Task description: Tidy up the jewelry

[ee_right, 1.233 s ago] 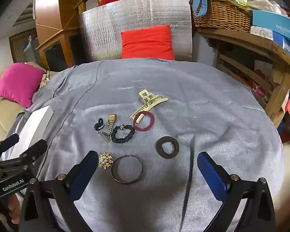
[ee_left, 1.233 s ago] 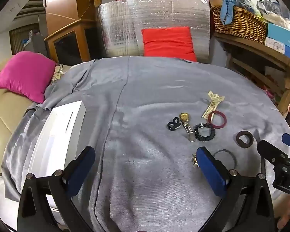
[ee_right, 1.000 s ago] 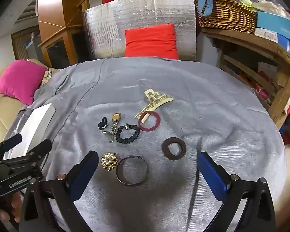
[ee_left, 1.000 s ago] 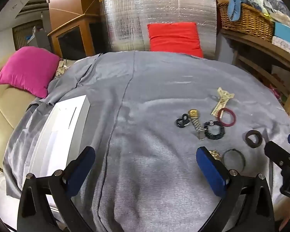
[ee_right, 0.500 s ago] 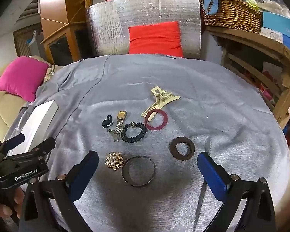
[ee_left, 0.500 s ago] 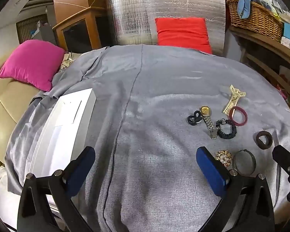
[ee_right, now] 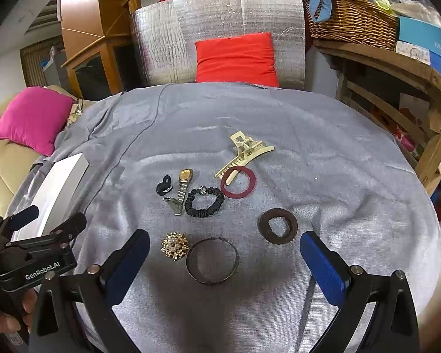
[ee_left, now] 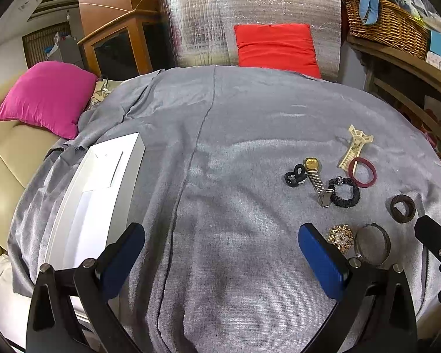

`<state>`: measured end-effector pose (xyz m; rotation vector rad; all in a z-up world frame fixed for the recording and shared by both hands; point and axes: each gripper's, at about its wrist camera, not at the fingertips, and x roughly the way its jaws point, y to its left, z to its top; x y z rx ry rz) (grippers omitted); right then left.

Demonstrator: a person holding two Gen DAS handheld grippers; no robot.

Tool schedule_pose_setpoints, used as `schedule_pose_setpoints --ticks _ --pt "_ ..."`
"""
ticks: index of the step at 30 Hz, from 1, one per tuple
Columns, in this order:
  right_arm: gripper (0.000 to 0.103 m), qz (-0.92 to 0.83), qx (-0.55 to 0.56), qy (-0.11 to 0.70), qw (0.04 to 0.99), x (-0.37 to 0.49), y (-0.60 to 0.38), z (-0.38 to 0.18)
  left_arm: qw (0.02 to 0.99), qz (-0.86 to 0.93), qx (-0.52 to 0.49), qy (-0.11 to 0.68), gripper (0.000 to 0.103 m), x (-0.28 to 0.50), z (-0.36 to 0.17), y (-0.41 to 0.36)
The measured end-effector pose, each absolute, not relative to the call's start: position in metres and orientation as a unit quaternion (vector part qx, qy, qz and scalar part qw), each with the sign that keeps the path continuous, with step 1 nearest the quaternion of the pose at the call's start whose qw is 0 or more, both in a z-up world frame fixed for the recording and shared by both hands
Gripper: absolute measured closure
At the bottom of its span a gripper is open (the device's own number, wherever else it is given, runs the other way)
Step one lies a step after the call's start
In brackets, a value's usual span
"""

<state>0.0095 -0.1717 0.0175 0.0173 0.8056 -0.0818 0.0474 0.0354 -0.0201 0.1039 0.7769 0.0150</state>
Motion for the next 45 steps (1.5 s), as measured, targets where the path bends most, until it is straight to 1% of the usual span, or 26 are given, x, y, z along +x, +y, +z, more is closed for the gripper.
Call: schedule_pose_setpoints --ticks 45 --pt "0.000 -0.038 0.008 0.394 0.918 0.0082 -0.1692 0.0177 0.918 0.007 0.053 0.392 0.000 0.0486 -0.0237 0.0359"
